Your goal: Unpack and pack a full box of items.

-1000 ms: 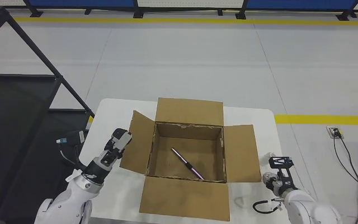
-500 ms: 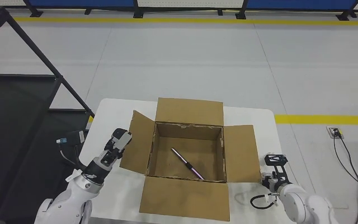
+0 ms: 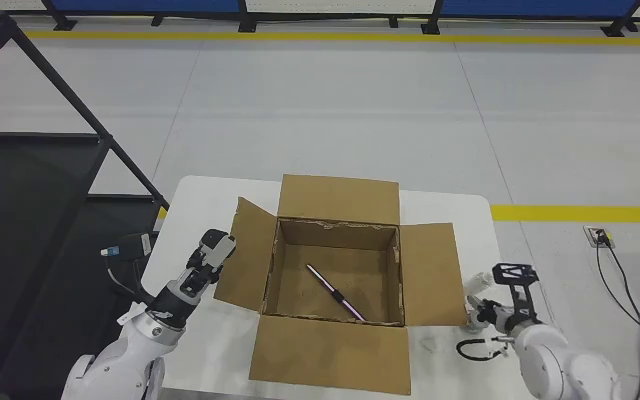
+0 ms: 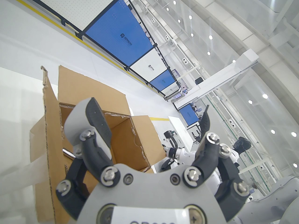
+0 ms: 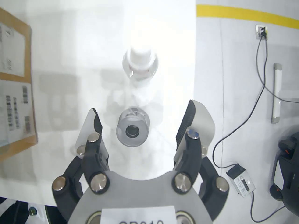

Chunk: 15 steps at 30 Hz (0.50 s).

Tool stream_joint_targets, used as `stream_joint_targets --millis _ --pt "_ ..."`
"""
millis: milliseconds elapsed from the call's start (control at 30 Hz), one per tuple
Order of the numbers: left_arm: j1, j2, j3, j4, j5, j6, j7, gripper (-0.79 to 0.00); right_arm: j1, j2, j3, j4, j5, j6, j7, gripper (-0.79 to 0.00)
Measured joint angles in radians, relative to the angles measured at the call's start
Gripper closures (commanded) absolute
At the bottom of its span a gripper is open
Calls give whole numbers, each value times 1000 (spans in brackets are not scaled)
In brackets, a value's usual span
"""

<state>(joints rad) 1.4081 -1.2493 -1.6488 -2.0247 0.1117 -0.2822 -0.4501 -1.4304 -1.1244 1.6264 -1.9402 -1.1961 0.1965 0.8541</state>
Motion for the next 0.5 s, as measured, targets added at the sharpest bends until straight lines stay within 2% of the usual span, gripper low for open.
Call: stream_joint_targets --millis 33,167,267,367,500 --pt "0 0 0 0 0 0 0 -785 -13 0 10 -60 -18 15 -15 -785" --pt "0 0 0 0 0 0 0 -785 -42 -2 4 -270 -67 19 -68 -785" --pt "0 0 0 0 0 0 0 -785 -20 -2 -50 -377 -72 -51 -75 -785" --pt "9 1 -2 -4 3 0 15 -785 62 -3 -143 -379 -53 -154 -29 -785" --pt "30 3 -24 -5 -4 -4 41 -785 244 -15 -308 -268 32 -269 70 -785"
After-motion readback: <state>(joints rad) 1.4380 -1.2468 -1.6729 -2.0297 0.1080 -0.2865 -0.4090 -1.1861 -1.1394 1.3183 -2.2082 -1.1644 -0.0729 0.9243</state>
